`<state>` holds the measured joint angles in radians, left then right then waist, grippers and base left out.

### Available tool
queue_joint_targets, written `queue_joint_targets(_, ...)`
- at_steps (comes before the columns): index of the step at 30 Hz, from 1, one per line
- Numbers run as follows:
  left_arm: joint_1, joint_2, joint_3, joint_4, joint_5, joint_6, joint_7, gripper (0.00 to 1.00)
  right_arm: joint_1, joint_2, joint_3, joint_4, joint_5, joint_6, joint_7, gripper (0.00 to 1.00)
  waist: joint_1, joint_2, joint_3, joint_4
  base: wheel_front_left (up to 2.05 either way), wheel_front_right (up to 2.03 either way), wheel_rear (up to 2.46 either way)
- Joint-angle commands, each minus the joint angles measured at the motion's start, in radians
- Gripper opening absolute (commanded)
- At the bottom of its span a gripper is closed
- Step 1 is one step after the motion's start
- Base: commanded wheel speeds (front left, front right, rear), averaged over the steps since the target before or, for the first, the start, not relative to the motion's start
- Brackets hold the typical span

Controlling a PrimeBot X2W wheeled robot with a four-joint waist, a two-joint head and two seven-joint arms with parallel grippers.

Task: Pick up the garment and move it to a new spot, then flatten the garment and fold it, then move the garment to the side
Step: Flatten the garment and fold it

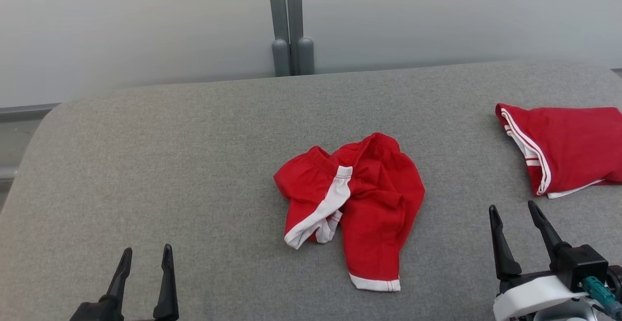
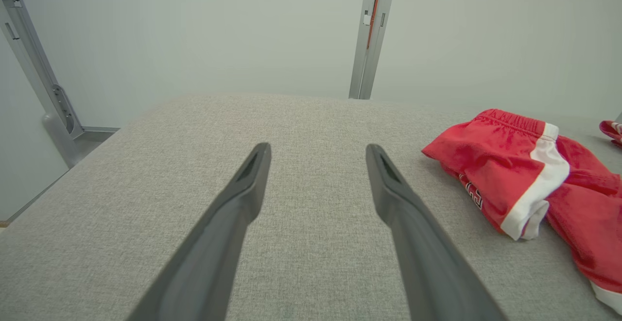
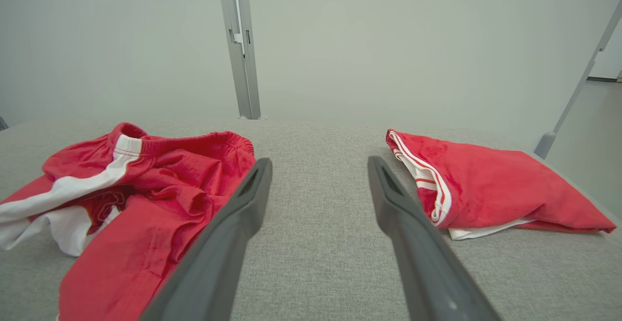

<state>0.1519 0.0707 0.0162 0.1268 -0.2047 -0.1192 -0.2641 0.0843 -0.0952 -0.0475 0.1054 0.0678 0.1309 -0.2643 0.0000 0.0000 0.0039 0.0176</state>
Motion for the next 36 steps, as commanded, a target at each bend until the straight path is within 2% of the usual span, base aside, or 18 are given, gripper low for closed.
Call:
queue_joint_targets(1,-0.017,-0.005,0.007,0.001,0.005,-0.004,0.000,1.00,-0.010,0.001,0.000,-0.001,-0.002,0.000,0.000,1.00,0.0000,0.0000,0.001,-0.002,0.00,0.00,0.00)
queue_joint_targets(9,-0.029,-0.011,0.006,0.012,0.023,-0.011,-0.001,1.00,-0.018,0.003,0.003,0.002,0.007,0.000,0.000,1.00,0.0000,0.0000,0.011,-0.006,0.00,0.00,0.00)
queue_joint_targets(13,-0.120,0.022,-0.114,0.016,0.027,-0.013,-0.001,1.00,-0.046,0.003,0.015,0.002,0.013,0.000,0.000,1.00,0.0000,0.0000,0.043,-0.017,0.00,0.00,0.00)
queue_joint_targets(16,-0.249,0.068,-0.267,0.048,0.012,-0.012,0.023,1.00,-0.071,0.004,0.031,-0.001,0.021,0.000,0.000,1.00,0.0000,0.0000,0.073,-0.033,0.00,0.00,0.00)
queue_joint_targets(21,-0.529,0.106,-0.526,0.101,-0.035,-0.011,0.245,1.00,-0.105,0.009,0.055,0.007,0.037,0.000,0.000,1.00,0.0000,0.0000,0.121,-0.070,0.00,0.00,0.00)
queue_joint_targets(29,-0.882,0.139,-0.816,0.257,-0.162,-0.011,0.662,1.00,-0.143,0.023,0.082,0.031,0.063,0.000,0.000,1.00,0.0000,0.0000,0.174,-0.146,0.00,0.00,0.00)
queue_joint_targets(36,-0.984,0.202,-0.985,0.344,-0.268,-0.010,0.829,1.00,-0.143,0.032,0.075,0.047,0.075,0.000,0.000,1.00,0.0000,0.0000,0.176,-0.193,0.00,0.00,0.00)
